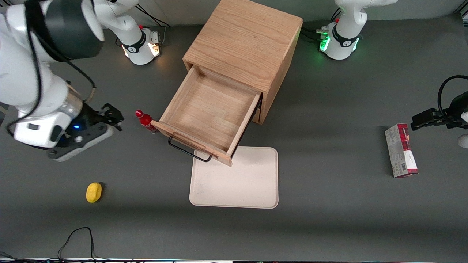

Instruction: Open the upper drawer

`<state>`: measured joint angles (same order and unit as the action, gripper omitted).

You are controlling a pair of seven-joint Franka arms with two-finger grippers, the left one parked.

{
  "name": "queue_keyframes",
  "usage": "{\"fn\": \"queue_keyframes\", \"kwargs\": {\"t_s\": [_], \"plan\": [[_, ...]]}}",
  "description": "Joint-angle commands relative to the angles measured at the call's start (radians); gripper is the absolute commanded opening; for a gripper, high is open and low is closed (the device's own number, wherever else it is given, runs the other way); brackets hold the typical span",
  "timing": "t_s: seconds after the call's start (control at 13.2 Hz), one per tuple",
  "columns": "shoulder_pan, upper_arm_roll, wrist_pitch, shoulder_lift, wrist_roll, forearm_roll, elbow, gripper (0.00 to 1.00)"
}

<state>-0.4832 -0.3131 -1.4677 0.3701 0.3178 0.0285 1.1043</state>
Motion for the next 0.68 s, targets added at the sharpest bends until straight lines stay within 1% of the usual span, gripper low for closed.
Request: {"fn": "queue_keyframes", "kwargs": {"t_s": [0.0, 0.08, 0.15, 0.23, 0.38, 0.46, 0.61], "plan": [[-0.017, -0.061, -0.002, -0.089, -0.100, -0.022, 0.101, 1.00], [-0.005, -0.063, -0.006, -0.118, -0.139, -0.019, 0.130, 1.00], [0.029, -0.057, -0.026, -0.150, -0.187, -0.015, 0.176, 1.00], [0.082, -0.017, -0.060, -0.193, -0.215, -0.013, 0.237, 1.00], [0.251, 0.124, -0.140, -0.276, -0.218, -0.015, 0.360, 1.00], [0.320, 0.174, -0.158, -0.302, -0.220, -0.015, 0.397, 1.00], [0.405, 0.222, -0.178, -0.333, -0.220, -0.012, 0.452, 1.00]]}}
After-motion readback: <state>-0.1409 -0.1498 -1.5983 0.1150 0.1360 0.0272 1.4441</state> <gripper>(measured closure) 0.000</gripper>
